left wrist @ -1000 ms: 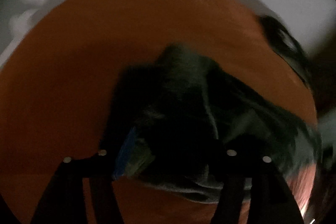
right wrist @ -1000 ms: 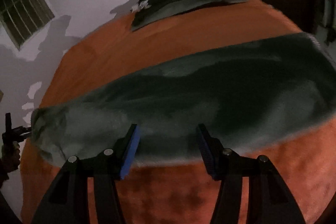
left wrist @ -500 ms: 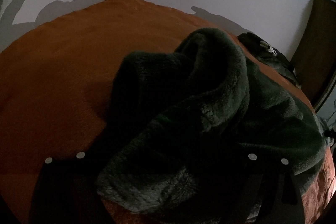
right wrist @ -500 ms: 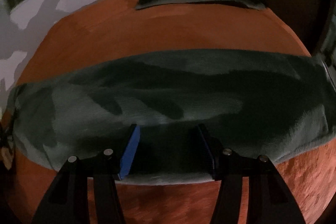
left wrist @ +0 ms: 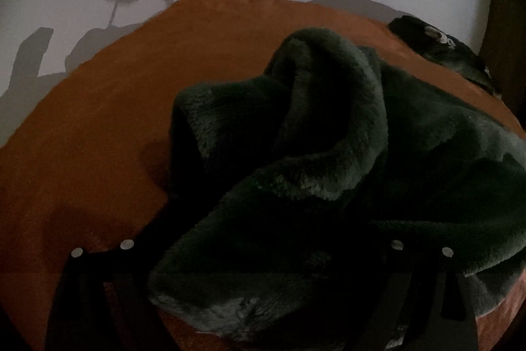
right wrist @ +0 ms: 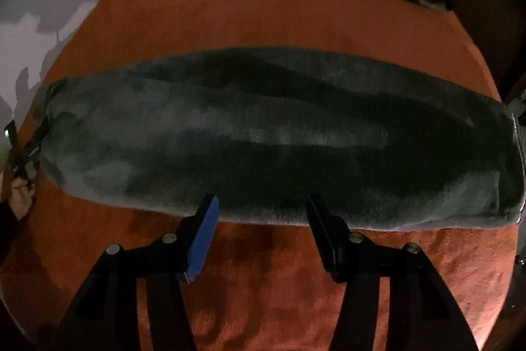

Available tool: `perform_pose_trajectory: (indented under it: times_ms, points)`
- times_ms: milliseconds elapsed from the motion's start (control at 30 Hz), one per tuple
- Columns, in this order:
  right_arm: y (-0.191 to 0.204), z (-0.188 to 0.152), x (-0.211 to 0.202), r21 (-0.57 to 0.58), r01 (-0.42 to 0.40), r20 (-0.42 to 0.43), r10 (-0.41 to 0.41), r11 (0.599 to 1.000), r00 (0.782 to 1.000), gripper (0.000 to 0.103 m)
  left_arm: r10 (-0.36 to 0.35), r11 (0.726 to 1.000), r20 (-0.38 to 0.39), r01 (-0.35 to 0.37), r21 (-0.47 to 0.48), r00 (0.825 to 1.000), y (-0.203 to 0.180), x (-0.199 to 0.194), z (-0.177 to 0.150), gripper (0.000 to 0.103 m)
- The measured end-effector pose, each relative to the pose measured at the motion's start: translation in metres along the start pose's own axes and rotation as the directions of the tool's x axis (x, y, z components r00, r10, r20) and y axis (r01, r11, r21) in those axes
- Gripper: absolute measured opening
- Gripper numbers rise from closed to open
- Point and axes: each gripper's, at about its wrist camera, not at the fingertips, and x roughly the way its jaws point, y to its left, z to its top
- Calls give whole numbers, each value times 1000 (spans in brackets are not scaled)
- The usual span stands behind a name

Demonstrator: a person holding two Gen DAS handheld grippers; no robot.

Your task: Fold clothes

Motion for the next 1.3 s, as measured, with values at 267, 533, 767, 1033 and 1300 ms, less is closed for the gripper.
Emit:
perform_pose_trajectory:
  times_ms: [267, 533, 767, 1033, 1300]
  points:
    - [8, 4, -24, 32, -75, 184, 68, 997, 981, 56, 102, 994, 9, -103, 29, 995, -15, -14, 5, 83]
    - [11, -2, -21, 95, -176, 251, 148, 980, 957, 56, -51, 995, 5, 51, -90, 999, -18, -83, 1, 15]
    - [-18, -20, -24, 71, -169, 243, 147, 983, 959, 56, -289, 955, -28, 286, -75, 957, 14, -151, -49, 15]
    - [-33, -34, 14, 125, -169, 74, 161, 978, 984, 56, -294, 950, -118, 276, -147, 949, 20, -152, -56, 53]
    - [-47, -52, 5, 153, -189, -4, 192, 970, 981, 63, -324, 922, -135, 281, -267, 936, 27, -141, -15, 78]
